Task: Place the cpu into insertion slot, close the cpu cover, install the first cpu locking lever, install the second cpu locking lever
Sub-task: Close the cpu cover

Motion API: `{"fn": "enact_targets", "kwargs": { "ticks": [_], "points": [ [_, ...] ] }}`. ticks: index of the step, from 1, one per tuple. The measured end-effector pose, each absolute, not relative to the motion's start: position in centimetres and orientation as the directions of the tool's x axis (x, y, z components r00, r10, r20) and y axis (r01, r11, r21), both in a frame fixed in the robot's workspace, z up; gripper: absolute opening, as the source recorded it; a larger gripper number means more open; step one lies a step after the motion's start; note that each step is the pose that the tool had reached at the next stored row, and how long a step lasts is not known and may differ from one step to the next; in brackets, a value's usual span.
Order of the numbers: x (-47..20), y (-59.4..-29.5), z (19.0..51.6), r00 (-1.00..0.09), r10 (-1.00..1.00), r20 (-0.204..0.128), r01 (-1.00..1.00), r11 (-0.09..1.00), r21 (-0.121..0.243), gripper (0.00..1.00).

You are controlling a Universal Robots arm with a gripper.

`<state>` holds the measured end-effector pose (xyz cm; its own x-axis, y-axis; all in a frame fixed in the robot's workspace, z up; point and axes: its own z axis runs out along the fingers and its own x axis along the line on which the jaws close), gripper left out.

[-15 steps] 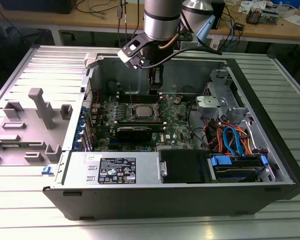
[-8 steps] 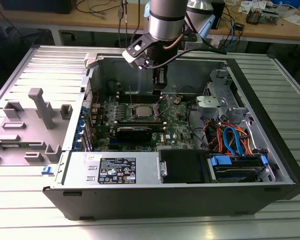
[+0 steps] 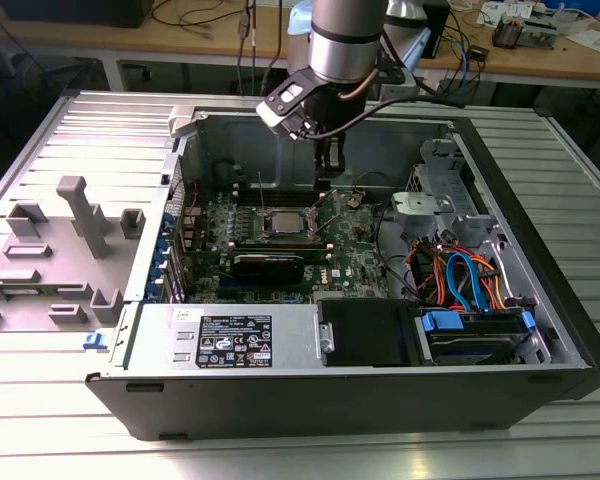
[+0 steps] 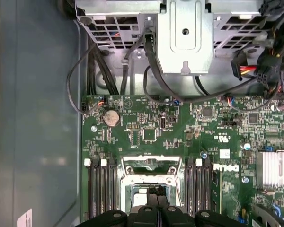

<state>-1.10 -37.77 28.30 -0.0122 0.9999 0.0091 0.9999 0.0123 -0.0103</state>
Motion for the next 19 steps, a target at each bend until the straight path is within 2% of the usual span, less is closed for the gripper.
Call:
{"fn": "enact_targets", "kwargs": {
  "ticks": [19],
  "points": [
    [-0.43,-37.71,28.26,-0.022,1.000,0.009,1.000,0.022,-0.010,0.11]
  ]
}}
